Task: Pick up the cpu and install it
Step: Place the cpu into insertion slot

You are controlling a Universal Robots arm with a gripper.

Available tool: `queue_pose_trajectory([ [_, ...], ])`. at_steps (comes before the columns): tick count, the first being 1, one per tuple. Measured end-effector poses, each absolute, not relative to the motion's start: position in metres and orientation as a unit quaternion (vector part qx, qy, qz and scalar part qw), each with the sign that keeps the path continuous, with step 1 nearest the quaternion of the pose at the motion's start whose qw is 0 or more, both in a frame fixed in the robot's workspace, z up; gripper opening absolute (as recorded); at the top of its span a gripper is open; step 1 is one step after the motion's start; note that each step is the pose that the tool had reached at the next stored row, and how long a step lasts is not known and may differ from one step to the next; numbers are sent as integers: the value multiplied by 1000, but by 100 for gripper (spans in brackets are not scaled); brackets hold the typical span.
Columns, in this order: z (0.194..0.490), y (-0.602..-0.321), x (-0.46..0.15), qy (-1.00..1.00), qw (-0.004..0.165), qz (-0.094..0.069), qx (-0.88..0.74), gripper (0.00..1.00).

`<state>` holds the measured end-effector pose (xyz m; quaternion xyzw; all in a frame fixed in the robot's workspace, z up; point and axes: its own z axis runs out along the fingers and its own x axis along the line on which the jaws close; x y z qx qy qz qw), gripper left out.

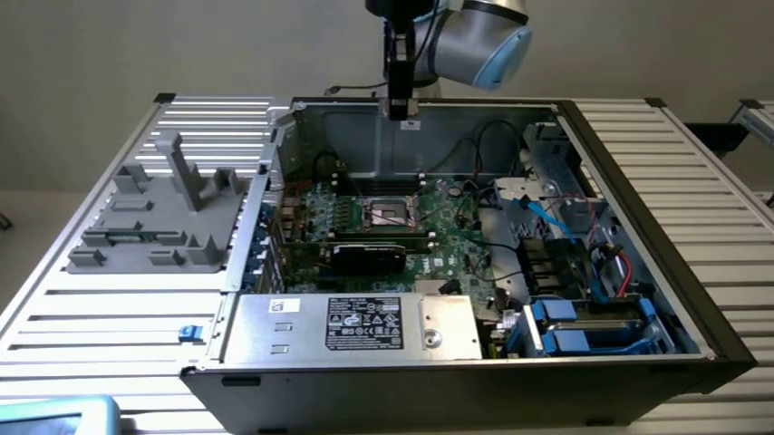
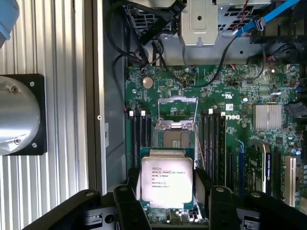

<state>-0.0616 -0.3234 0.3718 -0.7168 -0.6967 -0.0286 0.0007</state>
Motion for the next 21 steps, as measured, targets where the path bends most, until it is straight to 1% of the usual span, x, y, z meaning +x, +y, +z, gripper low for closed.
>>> queue_pose_trajectory([
  [21, 334, -325, -63, -700, 1, -28, -713, 54],
])
